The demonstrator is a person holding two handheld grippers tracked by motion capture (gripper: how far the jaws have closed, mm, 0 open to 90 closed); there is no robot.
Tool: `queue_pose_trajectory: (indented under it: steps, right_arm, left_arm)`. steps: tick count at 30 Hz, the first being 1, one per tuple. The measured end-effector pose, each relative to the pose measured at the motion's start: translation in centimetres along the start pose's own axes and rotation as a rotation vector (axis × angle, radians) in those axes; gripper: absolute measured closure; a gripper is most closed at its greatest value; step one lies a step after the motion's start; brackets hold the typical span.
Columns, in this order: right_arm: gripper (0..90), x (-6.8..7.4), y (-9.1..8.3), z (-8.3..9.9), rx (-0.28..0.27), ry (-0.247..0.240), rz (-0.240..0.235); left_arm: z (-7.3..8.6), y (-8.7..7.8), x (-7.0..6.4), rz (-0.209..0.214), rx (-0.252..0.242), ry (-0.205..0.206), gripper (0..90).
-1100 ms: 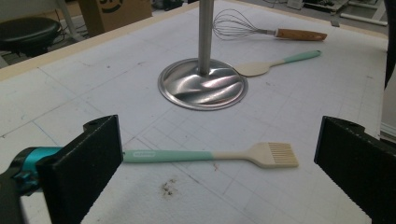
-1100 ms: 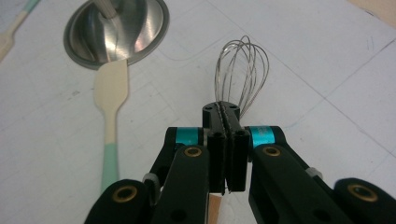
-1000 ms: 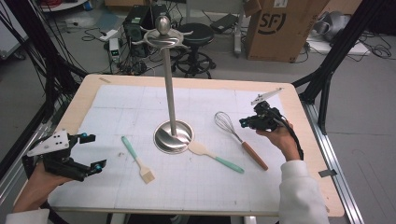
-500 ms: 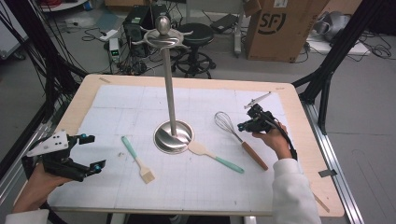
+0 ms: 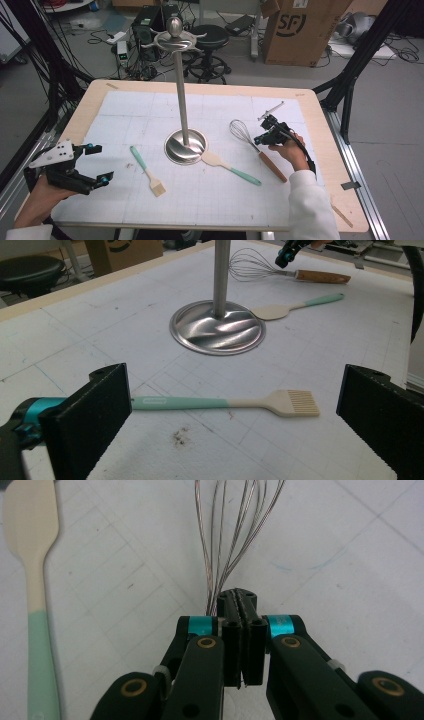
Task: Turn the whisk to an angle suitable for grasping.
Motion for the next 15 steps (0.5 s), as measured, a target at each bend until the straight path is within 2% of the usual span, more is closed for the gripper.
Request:
queue_pose_trajectory:
  steps: [4,15]
  right_arm:
    - [89.2,0.4,0.6,0.2,0.027,-0.014,-0.018]
    - [89.2,2.0,0.8,-0.3,0.032,-0.082,-0.048]
  left_arm:
    - [0.1,0.0,0.0,-0.002,0.002,-0.003,1.7]
    - [0.0,0.2,0.0,0.0,0.004,0.003,1.7]
Point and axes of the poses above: each handheld gripper's, and its own axes: y roughly forward along the jaws, z roughly out of its underside, x roughly to its left, the point moved 8 cm from there along y, roughly forward along the jaws, and after that the axes turned 14 degrees about x, right-handed, at the moved point
